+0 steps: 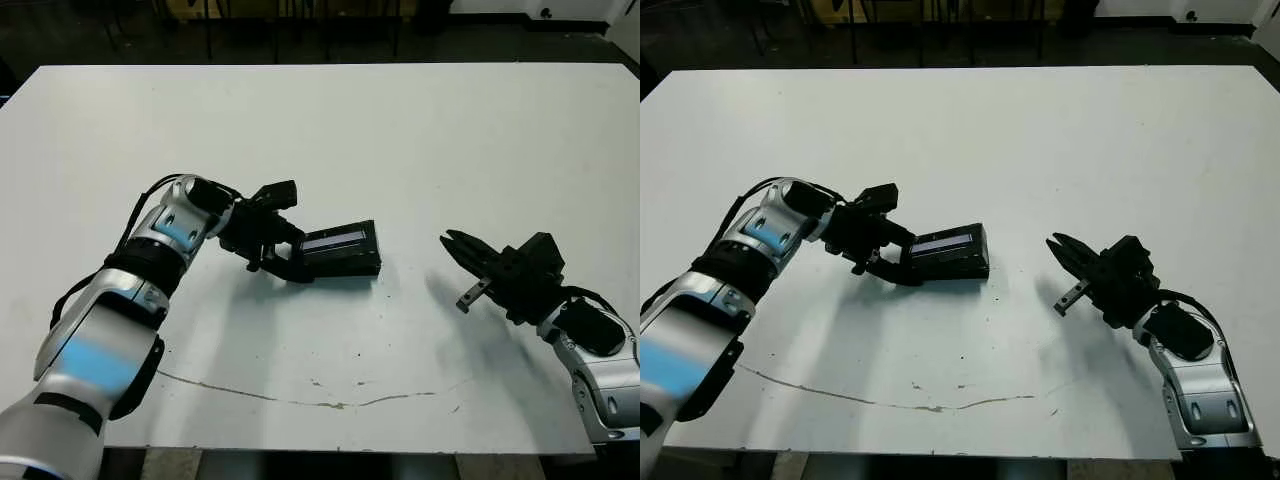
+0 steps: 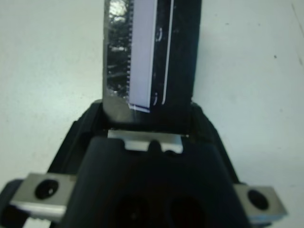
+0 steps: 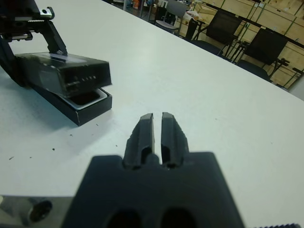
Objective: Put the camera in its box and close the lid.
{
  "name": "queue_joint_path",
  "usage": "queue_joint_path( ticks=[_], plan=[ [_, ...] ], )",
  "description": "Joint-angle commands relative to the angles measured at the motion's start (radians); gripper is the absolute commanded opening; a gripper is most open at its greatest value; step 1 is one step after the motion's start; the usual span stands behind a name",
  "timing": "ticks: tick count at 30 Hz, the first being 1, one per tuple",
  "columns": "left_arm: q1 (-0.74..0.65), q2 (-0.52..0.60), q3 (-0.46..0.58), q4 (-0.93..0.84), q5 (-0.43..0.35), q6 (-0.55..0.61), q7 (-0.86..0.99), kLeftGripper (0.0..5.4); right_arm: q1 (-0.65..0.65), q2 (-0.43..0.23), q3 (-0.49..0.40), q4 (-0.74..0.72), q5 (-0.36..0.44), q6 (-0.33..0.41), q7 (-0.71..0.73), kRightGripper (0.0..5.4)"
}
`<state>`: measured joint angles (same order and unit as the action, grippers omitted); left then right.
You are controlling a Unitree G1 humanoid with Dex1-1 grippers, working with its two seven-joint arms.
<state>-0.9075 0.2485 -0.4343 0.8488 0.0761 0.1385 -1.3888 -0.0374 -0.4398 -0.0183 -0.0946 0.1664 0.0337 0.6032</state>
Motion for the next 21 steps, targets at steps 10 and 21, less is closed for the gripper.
queue_joint_path(
  ticks=[10,21],
  plan=[
    [0.144,-0.059,-0.145,-0.257,0.101,0.225,0.07,2.71,0.024,0.0,0.004,-0.026,0.008,0.039,-0.002,0.0],
    [0.17,-0.004,-0.23,-0.429,0.165,0.36,0.098,2.68,0.028,0.006,0.011,-0.055,0.013,0.069,-0.007,0.0]
  ],
)
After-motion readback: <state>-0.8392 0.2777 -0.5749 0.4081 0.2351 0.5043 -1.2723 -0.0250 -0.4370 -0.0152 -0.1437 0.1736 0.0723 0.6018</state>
